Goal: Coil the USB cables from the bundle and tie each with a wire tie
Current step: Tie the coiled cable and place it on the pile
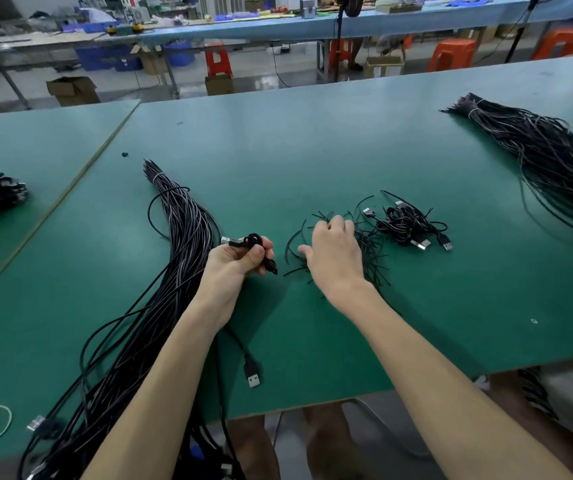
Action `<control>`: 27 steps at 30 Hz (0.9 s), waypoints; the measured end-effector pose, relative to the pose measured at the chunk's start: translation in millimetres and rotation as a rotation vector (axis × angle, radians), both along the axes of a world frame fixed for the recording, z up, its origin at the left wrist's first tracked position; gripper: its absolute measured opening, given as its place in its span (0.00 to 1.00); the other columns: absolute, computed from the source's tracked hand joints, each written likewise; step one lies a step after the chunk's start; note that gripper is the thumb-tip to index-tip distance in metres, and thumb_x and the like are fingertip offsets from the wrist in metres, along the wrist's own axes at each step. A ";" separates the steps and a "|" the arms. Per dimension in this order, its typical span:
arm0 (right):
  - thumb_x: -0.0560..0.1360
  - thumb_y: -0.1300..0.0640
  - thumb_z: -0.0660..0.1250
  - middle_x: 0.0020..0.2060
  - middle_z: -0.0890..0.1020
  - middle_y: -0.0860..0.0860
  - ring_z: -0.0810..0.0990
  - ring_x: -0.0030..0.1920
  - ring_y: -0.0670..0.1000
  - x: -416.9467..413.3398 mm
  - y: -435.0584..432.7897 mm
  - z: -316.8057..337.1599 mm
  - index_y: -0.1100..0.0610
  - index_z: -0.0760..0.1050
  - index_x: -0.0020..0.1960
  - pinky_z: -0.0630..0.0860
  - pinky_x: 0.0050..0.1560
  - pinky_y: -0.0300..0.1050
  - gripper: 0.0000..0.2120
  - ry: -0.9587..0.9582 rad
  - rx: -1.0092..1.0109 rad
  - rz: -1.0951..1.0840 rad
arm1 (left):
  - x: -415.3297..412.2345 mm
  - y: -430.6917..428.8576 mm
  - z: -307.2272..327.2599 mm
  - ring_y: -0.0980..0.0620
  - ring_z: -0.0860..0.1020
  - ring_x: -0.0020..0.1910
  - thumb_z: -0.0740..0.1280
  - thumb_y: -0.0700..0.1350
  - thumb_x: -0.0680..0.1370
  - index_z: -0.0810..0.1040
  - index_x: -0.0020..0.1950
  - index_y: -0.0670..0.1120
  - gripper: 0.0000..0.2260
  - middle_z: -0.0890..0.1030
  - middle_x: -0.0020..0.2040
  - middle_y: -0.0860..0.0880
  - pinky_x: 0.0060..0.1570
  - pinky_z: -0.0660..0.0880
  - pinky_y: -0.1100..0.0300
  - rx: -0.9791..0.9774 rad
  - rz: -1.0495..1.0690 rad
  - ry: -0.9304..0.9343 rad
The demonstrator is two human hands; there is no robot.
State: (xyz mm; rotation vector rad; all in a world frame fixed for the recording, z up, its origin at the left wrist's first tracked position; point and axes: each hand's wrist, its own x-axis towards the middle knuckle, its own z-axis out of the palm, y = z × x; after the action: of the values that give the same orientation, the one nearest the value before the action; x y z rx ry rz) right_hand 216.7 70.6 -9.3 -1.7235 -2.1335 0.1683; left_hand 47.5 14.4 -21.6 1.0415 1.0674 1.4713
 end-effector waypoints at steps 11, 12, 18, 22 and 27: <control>0.83 0.58 0.64 0.53 0.78 0.57 0.71 0.56 0.56 -6.3 6.4 -2.4 0.60 0.77 0.48 0.70 0.55 0.47 0.07 -0.005 0.100 -0.023 | -1.1 2.0 -4.6 0.55 0.81 0.41 0.70 0.45 0.75 0.84 0.48 0.43 0.07 0.84 0.40 0.49 0.40 0.76 0.64 -0.005 0.012 0.053; 0.83 0.57 0.65 0.53 0.78 0.57 0.71 0.56 0.56 -5.3 6.7 -0.8 0.59 0.77 0.48 0.70 0.55 0.46 0.07 -0.012 0.085 -0.017 | -0.8 2.0 -4.9 0.55 0.80 0.41 0.70 0.45 0.75 0.84 0.48 0.43 0.07 0.84 0.40 0.49 0.40 0.76 0.64 -0.007 0.011 0.056; 0.79 0.60 0.71 0.54 0.78 0.57 0.71 0.57 0.57 -10.7 8.5 6.3 0.56 0.70 0.46 0.66 0.50 0.46 0.09 -0.079 -0.047 -0.031 | 0.8 1.0 -5.1 0.55 0.80 0.40 0.69 0.45 0.75 0.84 0.48 0.43 0.07 0.85 0.39 0.50 0.39 0.75 0.65 -0.011 0.012 0.069; 0.78 0.63 0.68 0.56 0.78 0.60 0.71 0.59 0.59 -18.2 9.6 13.7 0.57 0.67 0.47 0.65 0.49 0.47 0.10 -0.169 -0.131 -0.020 | 2.3 0.1 -4.5 0.56 0.80 0.39 0.69 0.45 0.74 0.83 0.48 0.43 0.07 0.85 0.38 0.51 0.39 0.75 0.66 -0.014 0.018 0.073; 0.82 0.58 0.61 0.54 0.77 0.60 0.72 0.56 0.58 -12.9 -2.3 14.6 0.60 0.72 0.45 0.71 0.55 0.48 0.08 -0.037 -0.044 0.002 | 0.2 -0.3 -3.1 0.55 0.80 0.41 0.69 0.45 0.75 0.83 0.49 0.42 0.08 0.84 0.40 0.50 0.40 0.75 0.64 -0.017 0.016 0.045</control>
State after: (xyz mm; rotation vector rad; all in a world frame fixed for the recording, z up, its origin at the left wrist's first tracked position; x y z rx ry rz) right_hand 203.8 68.3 5.3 -1.7626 -2.1735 0.1860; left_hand 47.7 14.1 -24.7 1.0606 1.1210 1.4547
